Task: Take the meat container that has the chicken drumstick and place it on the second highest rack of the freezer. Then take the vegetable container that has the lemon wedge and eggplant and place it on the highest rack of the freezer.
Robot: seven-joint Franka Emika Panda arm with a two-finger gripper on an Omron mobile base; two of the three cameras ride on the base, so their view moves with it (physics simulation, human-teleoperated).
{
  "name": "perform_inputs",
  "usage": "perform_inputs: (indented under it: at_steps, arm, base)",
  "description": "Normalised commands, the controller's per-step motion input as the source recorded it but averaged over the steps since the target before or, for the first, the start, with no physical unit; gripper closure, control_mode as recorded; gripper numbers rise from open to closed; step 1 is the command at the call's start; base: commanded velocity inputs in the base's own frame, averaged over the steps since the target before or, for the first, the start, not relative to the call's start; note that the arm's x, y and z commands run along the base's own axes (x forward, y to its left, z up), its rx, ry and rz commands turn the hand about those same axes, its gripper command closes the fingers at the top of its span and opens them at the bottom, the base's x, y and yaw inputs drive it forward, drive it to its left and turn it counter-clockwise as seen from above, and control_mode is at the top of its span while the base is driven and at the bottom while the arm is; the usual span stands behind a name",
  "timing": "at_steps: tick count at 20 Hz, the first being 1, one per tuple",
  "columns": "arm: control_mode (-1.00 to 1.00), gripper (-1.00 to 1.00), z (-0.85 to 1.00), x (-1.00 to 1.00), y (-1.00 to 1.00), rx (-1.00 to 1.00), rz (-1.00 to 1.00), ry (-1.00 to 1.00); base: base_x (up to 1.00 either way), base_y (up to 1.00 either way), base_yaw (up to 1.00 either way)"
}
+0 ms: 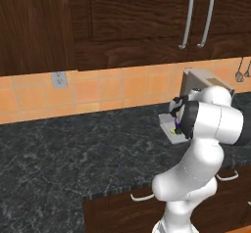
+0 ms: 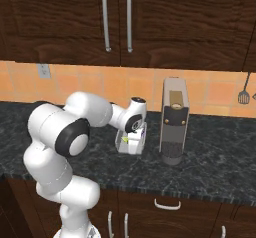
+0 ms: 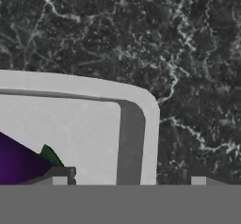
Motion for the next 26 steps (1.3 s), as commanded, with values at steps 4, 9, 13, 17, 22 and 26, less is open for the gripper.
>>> perform_inputs:
  at_steps: [4, 9, 13, 17, 22, 26]
  arm:
    - [-1.0, -1.0, -0.37, 0.02, 0.0, 0.0, 0.0, 0.01]
    - [-1.0, -1.0, -0.47, 0.0, 0.04, 0.0, 0.0, 0.0]
    - [-1.0, -1.0, -0.46, -0.01, 0.02, 0.0, 0.0, 0.0]
    - [-1.0, -1.0, -0.5, -0.34, 0.0, 0.0, 0.0, 0.0]
    - [-1.0, -1.0, -0.33, -0.89, 0.0, 0.0, 0.0, -0.01]
    - [-1.0, -1.0, -0.32, -0.61, 0.04, 0.0, 0.0, 0.0]
  base:
    - [0.0, 0.0, 0.0]
    - [0.0, 0.0, 0.0]
    - [0.0, 0.0, 0.0]
    - [0.0, 0.0, 0.0]
    - [0.0, 0.0, 0.0]
    - [0.0, 0.0, 0.0]
